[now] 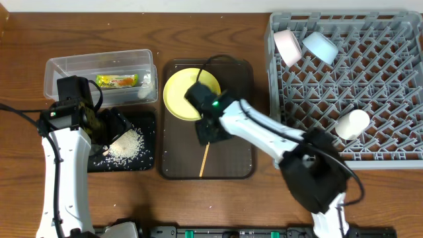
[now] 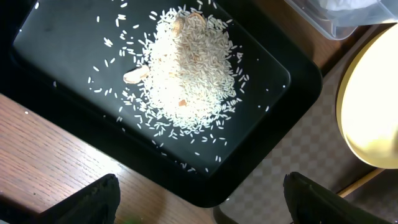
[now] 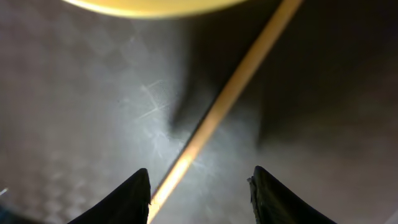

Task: Sort waste into correct bins and load items into the dishwasher rack
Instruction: 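Return the right gripper to the tray and grasp the second chopstick, then carry the second chopstick to the rack's left edge and insert it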

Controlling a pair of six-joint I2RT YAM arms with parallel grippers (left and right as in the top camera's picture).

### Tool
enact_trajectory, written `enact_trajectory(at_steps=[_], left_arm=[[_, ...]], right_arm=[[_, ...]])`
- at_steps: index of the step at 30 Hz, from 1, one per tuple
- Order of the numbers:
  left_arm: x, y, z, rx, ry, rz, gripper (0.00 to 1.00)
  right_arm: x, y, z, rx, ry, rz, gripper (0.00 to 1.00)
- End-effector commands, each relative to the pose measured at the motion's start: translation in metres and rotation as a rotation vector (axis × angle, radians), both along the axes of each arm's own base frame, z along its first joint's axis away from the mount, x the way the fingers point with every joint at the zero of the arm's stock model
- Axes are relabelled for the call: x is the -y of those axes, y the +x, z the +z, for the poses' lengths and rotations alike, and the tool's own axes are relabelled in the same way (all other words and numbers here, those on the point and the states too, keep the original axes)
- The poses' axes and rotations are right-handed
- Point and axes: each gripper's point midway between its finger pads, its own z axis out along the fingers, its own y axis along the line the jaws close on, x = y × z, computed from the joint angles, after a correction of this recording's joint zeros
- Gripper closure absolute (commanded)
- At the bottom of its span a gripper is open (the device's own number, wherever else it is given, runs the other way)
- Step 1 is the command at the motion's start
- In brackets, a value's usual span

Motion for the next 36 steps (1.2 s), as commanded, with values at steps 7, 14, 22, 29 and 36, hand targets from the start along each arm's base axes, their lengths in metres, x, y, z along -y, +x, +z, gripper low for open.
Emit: enact_trajectory(at_steps=[7, 14, 22, 29, 36], left_arm=[[-0.001, -0.001, 0.001, 0.0, 0.001, 0.006, 0.14], [-0.001, -0.001, 0.001, 0.0, 0.001, 0.006, 0.14], [-0.001, -0.001, 0.001, 0.0, 0.001, 0.006, 0.13], [-0.001, -0.001, 0.001, 0.0, 0.001, 0.006, 0.14], [-0.001, -0.001, 0.001, 0.0, 0.001, 0.006, 0.14]], right_arm=[[0.01, -0.005, -0.027, -0.017, -0.1, -0.041, 0.6], [0.041, -0.003, -0.027, -0.03, -0.203, -0.126, 0.77], [0.055, 0.01, -0.022, -0.061, -0.171, -0.099, 0.99], [0.077, 0.036, 0.022, 0.01, -0.11, -0.128, 0.99], [0.118, 0.071, 0.113, 0.215, 0.011, -0.142, 0.99]])
